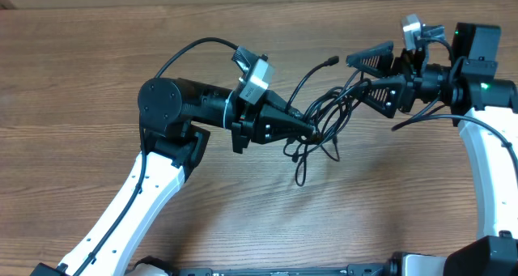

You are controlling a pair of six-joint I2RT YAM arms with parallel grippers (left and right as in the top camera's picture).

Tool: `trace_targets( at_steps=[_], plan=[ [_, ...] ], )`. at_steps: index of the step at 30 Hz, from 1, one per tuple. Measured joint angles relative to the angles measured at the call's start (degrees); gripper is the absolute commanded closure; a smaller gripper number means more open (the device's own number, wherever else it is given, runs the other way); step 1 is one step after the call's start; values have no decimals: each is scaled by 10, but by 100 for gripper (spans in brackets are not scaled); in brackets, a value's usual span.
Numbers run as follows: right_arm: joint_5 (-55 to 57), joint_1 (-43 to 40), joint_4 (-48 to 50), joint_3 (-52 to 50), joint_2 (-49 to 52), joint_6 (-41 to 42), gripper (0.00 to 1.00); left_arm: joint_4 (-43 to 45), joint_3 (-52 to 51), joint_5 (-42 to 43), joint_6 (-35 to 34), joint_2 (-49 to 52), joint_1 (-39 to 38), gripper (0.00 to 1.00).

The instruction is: Untangle cables

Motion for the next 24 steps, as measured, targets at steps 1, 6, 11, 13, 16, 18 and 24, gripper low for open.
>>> trace_targets(
  at_steps=[1, 6, 11, 13, 16, 18, 24],
  plan=[
    [0, 2, 0, 0, 0, 0, 0, 0, 0, -4, 0, 0, 0, 96],
    [6, 3, 0, 0, 0, 0, 0, 0, 0, -13, 0, 0, 0, 96],
    [93, 3, 11, 0, 0, 42, 0, -1, 0, -22, -3, 1, -14, 96],
    [145, 4, 17, 0, 0, 74, 0, -2, 0, -27, -3, 3, -30, 96],
    [223, 7, 19, 0, 0, 116, 0, -4, 0, -36, -3, 9, -54, 96],
    [257, 8, 18, 0, 0, 134, 0, -4, 0, -42, -3, 12, -69, 96],
    [330, 7, 17, 0, 0, 175, 0, -4, 0, -51, -3, 13, -85, 96]
  ],
)
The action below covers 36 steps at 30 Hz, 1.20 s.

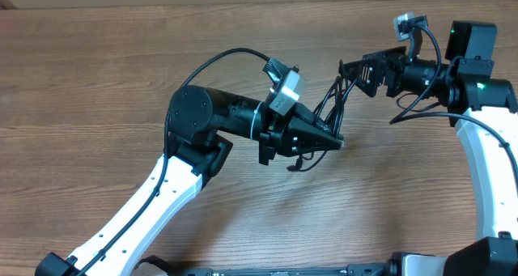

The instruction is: Untangle cables

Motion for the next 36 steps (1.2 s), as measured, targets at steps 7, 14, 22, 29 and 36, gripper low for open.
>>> trace_targets(
  at_steps=[7, 14, 22, 29, 36],
  plan=[
    [133, 1, -9, 0, 0, 62, 0, 0, 0, 3, -7, 0, -1, 96],
    [255, 3, -12, 0, -2, 104, 0, -1, 0, 31, -13, 3, -1, 96],
    [317, 3, -13, 0, -2, 111, 0, -2, 0, 63, -41, 3, -1, 96],
    [359, 3, -13, 0, -2, 112, 0, -8, 0, 95, -69, 3, -1, 96],
    [404, 3, -18, 0, -2, 112, 0, -15, 0, 102, -80, 3, -1, 96]
  ],
)
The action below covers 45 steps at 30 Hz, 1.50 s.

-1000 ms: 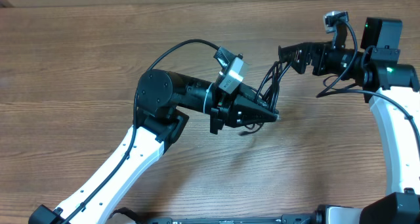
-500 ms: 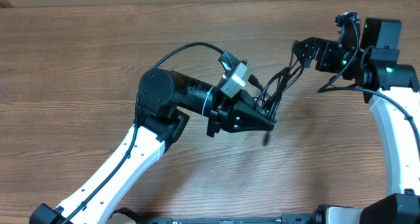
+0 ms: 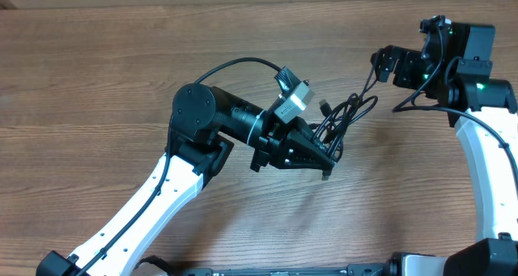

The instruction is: Untangle cables

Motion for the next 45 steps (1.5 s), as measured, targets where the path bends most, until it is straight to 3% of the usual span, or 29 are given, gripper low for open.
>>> trace_targets(
  at_steps=[13, 24, 45],
  plan=[
    [132, -2, -14, 0, 0, 0, 0, 0, 0, 1, -41, 0, 28, 96],
    [142, -68, -33, 0, 0, 11, 0, 0, 0, 2, -64, 0, 59, 96],
    [148, -76, -62, 0, 0, 13, 0, 0, 0, 13, -105, 0, 162, 96]
  ],
)
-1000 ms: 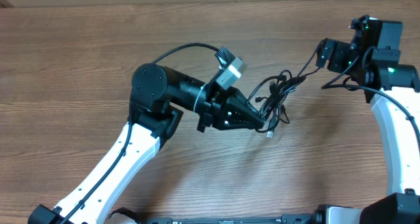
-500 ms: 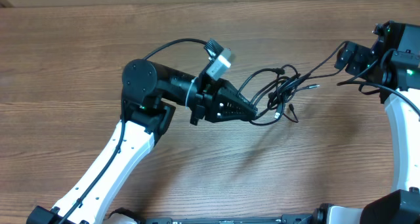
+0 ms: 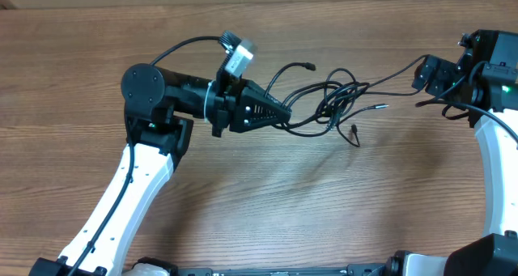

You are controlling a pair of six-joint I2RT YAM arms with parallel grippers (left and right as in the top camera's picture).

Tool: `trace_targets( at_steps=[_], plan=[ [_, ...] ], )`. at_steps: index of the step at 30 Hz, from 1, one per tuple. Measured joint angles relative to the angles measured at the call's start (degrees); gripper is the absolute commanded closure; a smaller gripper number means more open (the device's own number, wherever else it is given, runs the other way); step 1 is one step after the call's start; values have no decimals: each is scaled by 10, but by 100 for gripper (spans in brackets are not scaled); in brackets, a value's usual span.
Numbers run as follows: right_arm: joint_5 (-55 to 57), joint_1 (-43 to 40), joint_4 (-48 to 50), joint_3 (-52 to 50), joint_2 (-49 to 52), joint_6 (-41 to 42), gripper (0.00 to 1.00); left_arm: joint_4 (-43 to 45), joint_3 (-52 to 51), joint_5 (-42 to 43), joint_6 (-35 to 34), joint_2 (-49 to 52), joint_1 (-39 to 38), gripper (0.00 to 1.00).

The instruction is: Untangle cables

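Thin black cables (image 3: 333,100) lie in a loose knot at the table's middle, drawn out sideways. My left gripper (image 3: 286,119) points right at the knot's left end and looks shut on a strand there. One long strand runs up and right to my right gripper (image 3: 422,70), which looks shut on its end near the right edge. Three loose ends stick out: a plug (image 3: 309,65) at the top, a tip (image 3: 380,108) to the right, and another tip (image 3: 356,138) below.
The wooden table (image 3: 243,203) extends all around the cables. The left arm's white link (image 3: 121,203) crosses the front left. The right arm's white link (image 3: 494,171) runs down the right edge, with its own black lead (image 3: 441,106) hanging beside it.
My left gripper moved left and toward the back with its strand. My right gripper drew further right. The bunched cables are now stretched out wide between them, with loose ends lying free.
At first my left gripper was at the tangle's left and my right stood open at its right side. Then the right had closed in on a strand. After that it was further right, with the bundle bunched at the left gripper. Now the cables are spread wide.
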Motion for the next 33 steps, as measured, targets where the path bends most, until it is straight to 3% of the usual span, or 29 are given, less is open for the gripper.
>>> trace_targets(
  at_steps=[18, 29, 33],
  plan=[
    [61, 0, -2, 0, 0, 75, 0, 0, 0, 2, -6, 0, 0, 96],
    [85, 0, 45, 0, 0, 87, 0, 0, 0, 2, -25, 0, -5, 96],
    [46, -4, 42, 0, 0, 69, 0, 0, 0, 3, -30, 0, -5, 96]
  ],
)
